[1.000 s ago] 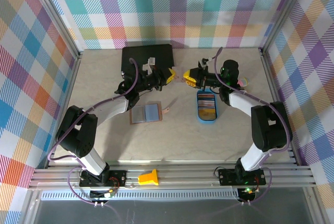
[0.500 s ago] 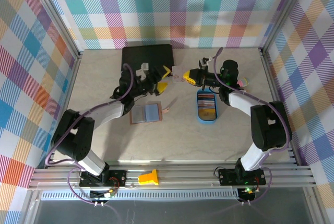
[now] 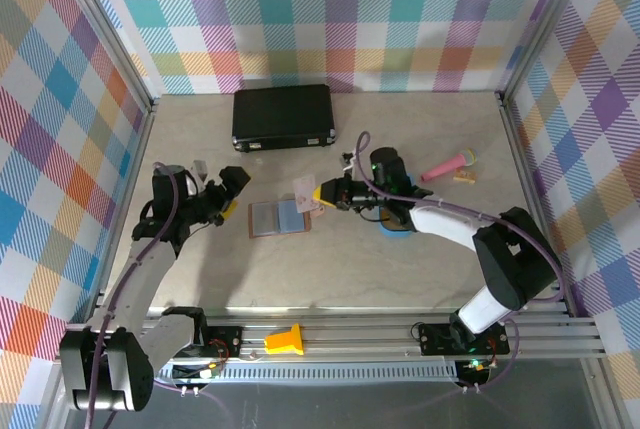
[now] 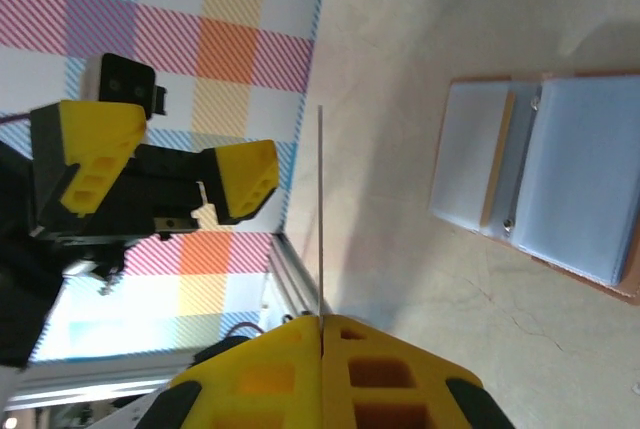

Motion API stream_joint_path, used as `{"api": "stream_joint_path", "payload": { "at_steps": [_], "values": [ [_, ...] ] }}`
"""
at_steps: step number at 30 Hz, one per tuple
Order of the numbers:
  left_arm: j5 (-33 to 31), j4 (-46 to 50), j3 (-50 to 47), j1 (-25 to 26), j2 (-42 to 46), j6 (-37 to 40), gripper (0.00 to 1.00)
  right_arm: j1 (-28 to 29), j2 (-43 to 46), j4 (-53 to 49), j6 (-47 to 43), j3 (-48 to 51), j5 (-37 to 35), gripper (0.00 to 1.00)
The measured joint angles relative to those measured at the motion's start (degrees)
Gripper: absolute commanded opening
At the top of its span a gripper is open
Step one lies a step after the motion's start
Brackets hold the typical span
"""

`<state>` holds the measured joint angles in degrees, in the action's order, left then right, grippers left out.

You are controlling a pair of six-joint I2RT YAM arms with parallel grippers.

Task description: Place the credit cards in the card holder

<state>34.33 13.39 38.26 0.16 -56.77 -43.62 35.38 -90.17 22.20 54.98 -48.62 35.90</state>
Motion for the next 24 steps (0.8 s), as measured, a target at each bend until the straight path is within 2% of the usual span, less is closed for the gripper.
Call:
{"api": "stream_joint_path", "payload": {
  "at_steps": [6,14,20,24],
  "values": [
    [4.37,7.56,0.02,-3.69,-2.29,7.06,0.92,4.81,-2.05,-0.87,-2.21,-0.15,-7.06,0.00],
    [6.16,7.52,-1.81,-5.25,-6.01,8.81,0.93,8.81,-6.86,-0.90,-3.63,-0.85,-12.94,0.00],
    [6.14,7.56,-2.23,-5.25,-10.38,10.62,0.93,10.58,-10.60,-0.90,-3.63,-2.58,-14.71,0.00],
    [6.27,7.32,-3.21,-5.29,-11.85,11.52,0.89,11.34,-12.09,-1.33,-3.67,-4.13,-15.23,0.00]
  ]
}}
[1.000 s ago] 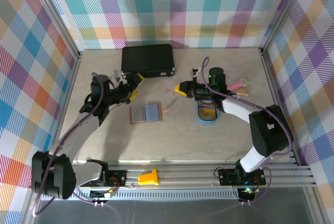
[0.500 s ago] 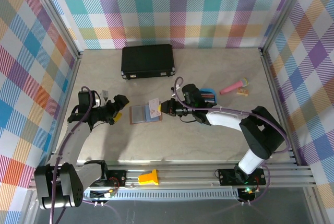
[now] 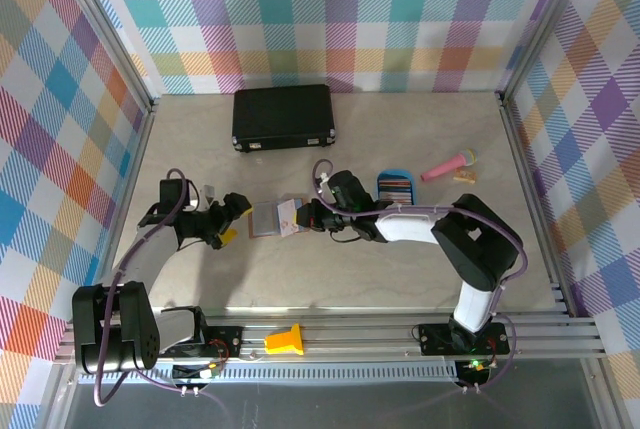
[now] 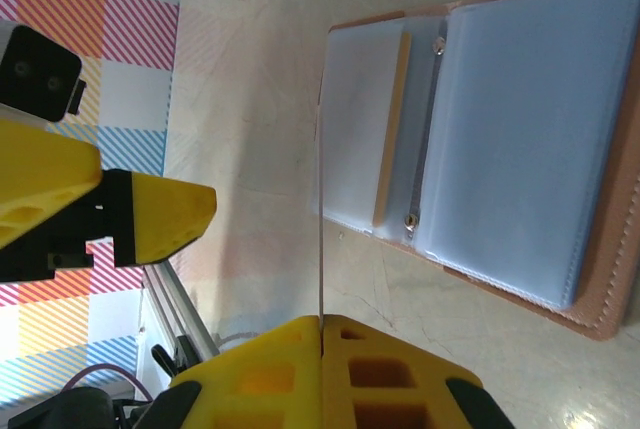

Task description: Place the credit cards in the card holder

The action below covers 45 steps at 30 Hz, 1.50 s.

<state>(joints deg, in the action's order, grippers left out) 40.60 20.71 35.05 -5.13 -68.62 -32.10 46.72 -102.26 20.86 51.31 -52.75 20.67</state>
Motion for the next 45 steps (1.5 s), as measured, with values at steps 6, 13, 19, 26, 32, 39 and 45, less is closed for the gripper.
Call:
{"api": "stream_joint_path", "payload": {
  "at_steps": [6,13,19,26,32,39,45],
  "values": [
    [0.37,-1.79,-1.42,-0.02,-1.09,0.04,0.81,0.63,-2.14,-0.22,-0.85,-1.38,-0.94,0.00],
    [0.42,-8.85,-3.10,0.52,-1.62,-2.84,0.77,0.63,-3.85,-4.22,-0.83,-5.27,-2.91,0.00],
    [-0.22,-12.20,-3.04,2.05,-4.22,-3.39,0.76,0.63,-6.03,-5.62,-0.79,-8.61,-4.15,0.00],
    [-1.40,-13.20,-1.33,3.98,-7.87,-3.15,0.76,0.57,-7.98,-5.62,-0.35,-9.27,-5.11,0.00],
    [-1.66,-14.91,-0.35,4.55,-10.38,-2.99,0.76,0.57,-9.31,-5.66,0.28,-9.70,-5.70,0.00],
    [-1.62,-15.54,-0.35,5.68,-13.11,-2.95,0.75,0.57,-10.60,-5.55,0.31,-10.36,-5.68,0.00],
    [-1.64,-16.48,-0.26,5.86,-14.91,-2.78,0.75,0.57,-10.75,-5.44,0.33,-10.75,-5.57,0.00]
  ]
}}
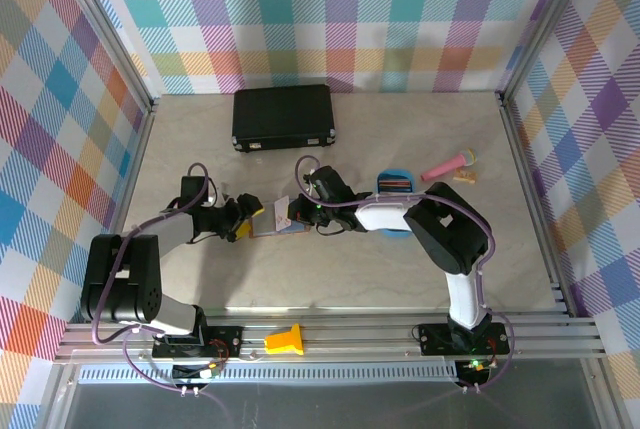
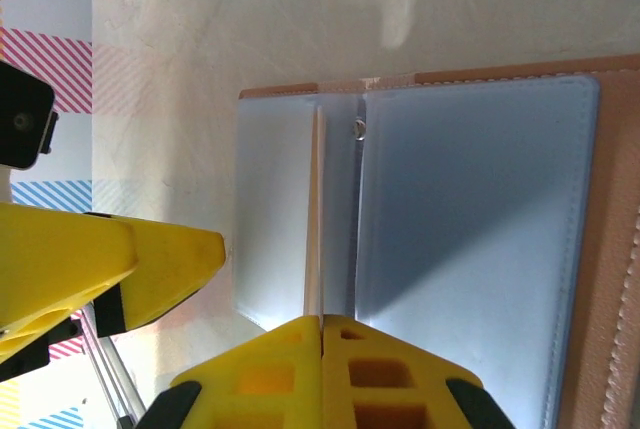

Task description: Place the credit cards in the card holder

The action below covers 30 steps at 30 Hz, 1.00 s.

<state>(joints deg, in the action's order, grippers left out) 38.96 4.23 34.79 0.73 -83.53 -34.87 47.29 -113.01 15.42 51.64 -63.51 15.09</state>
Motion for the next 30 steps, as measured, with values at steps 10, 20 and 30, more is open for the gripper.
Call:
{"api": "stream_joint_path", "payload": {
  "at_steps": [10,20,30],
  "values": [
    [-0.02,-0.37,0.04,0.00,-2.16,0.26,0.74,-0.07,-1.42,-0.04,0.20,-1.49,0.39,0.00],
    [-0.48,-0.33,1.03,0.37,-3.19,1.33,0.74,-0.07,-1.66,-0.09,0.37,-1.77,0.33,0.00],
    [-0.46,-0.28,1.46,0.37,-3.76,1.49,0.73,-0.07,-2.05,0.39,2.97,-1.75,0.28,0.00]
  ]
}}
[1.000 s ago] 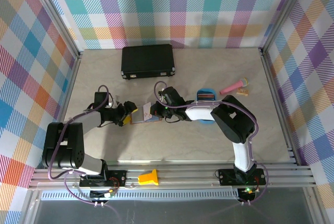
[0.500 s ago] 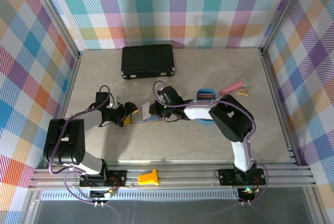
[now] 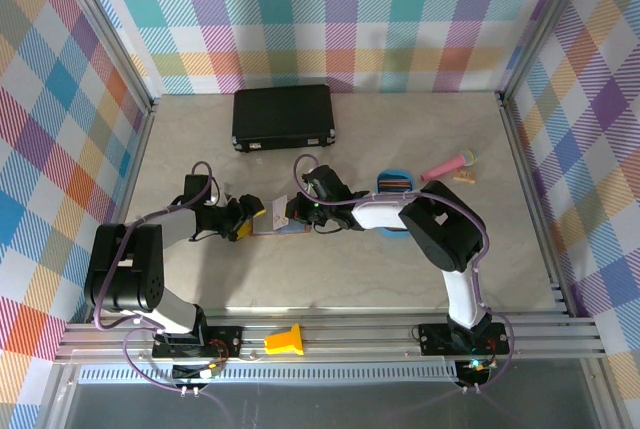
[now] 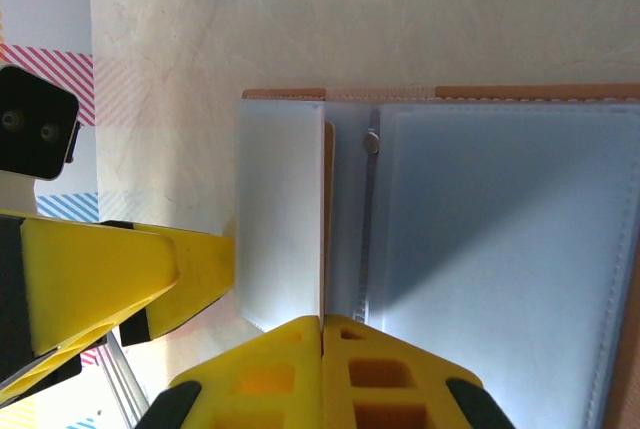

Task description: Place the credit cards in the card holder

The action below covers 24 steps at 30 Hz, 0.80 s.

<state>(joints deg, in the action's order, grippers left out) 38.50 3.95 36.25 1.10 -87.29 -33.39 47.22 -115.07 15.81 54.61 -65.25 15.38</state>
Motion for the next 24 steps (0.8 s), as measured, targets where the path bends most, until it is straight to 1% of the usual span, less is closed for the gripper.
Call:
{"api": "stream_joint_path", "payload": {
  "at_steps": [12,24],
  "values": [
    [0.00,-0.07,0.00,0.00,-0.11,0.00,0.73,0.09,1.18,2.21,3.48,3.74,-4.72,0.00],
    [0.02,-0.11,0.02,0.00,-0.26,0.00,0.73,0.17,1.07,3.89,4.74,3.63,-2.93,0.00]
  ]
}}
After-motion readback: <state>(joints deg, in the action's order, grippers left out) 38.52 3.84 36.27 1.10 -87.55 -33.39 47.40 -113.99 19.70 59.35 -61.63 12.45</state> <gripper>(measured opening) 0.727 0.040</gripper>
